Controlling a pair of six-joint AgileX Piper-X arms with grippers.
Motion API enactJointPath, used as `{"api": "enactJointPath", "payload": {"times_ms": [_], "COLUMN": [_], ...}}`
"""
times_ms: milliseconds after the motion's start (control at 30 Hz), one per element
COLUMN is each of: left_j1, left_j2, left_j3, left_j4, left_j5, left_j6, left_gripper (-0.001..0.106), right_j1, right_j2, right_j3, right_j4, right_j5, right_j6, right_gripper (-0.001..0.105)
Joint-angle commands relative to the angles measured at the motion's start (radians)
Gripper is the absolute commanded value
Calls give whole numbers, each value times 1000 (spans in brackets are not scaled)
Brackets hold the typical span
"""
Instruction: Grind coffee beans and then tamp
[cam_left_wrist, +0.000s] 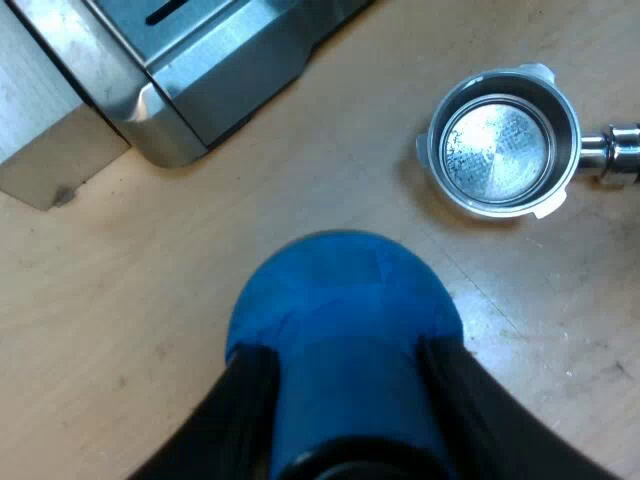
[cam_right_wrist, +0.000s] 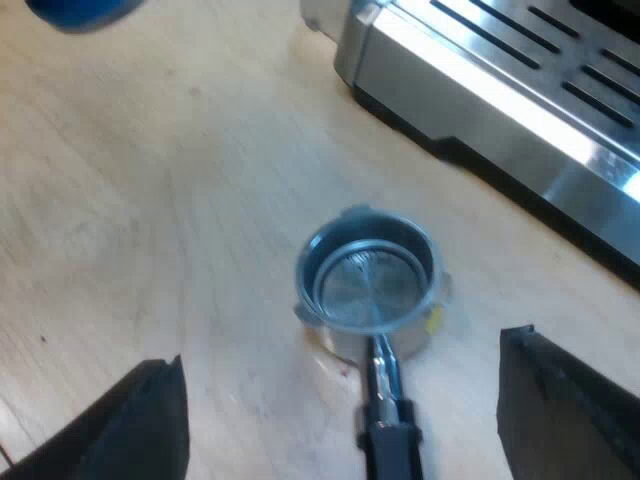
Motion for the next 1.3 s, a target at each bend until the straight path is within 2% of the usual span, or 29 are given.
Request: {"api": "enactJointPath", "payload": {"times_ms": [33,100,200,333,467,567,667,967,1133,1300], "left_j1": [-1,-1,-25,-81,-123,-128,-128,-128,-128,-128], "left_j2": [-4,-4,-4,-4,-4,-4,-4,-4,10,29], "left_j3": [-7,-7,-7,-7,-7,-7,-7,-7,-7,-7], "left_j4": [-3,-5,-4,-4,-4,-4,-4,-4,-4,-4], "left_j5": [29,60,63,63,63,63,63,63,63,98], "left_j6": [-14,-28,-44,-44,-44,-44,-44,-44,-44,-44], "left_gripper": [0,0,0,0,0,0,0,0,0,0], "right_j1": [2,2,2,2,2,2,2,2,2,2], "right_j2": [-39,-51,-73,-97,-105,-105,-107,-108,-108,-108], "right_j3": [1,16,53,106,171,221,253,314,317,317], "right_j4": [53,54,50,40,-85,-216,-264,-316,-325,-324], "right_j5": [1,20,56,55,53,53,52,52,52,44], "right_j6": [-6,7,58,58,58,52,53,35,35,35], "right_gripper": [66,66,66,66,66,66,66,66,66,66]}}
